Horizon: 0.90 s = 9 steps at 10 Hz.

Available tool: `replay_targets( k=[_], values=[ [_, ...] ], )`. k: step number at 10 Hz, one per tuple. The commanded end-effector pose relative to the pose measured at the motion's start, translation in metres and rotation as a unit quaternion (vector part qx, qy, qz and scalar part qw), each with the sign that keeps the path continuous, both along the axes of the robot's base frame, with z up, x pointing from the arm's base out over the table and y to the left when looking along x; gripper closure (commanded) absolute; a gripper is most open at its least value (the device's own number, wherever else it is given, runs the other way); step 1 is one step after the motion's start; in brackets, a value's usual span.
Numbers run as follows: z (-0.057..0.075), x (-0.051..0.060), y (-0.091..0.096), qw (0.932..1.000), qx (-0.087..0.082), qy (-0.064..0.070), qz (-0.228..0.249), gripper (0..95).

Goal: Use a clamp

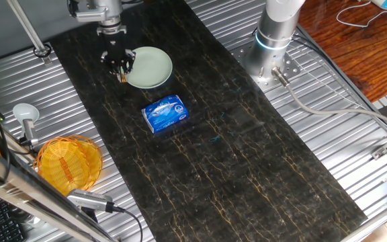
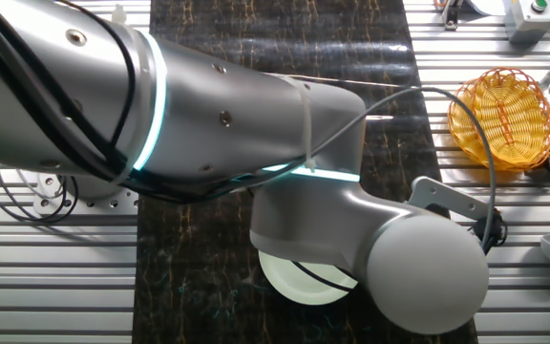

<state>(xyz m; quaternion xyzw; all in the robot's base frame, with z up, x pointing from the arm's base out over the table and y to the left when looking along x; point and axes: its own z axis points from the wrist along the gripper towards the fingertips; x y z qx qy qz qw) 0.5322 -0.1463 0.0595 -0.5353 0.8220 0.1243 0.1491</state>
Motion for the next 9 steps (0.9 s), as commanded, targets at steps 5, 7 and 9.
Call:
replay_targets(
  k=[5,7,9],
  values=[
    [-0.0001,0.0037,-0.0007,1.0000,0.003,0.005,0.002,95.0],
    [-0.0006,0.0038,-0.0008,1.0000,0.004,0.006,0.001,95.0],
    [-0.0017,0.0040,-0.0008,0.9999,0.008,0.007,0.000,95.0]
  ],
)
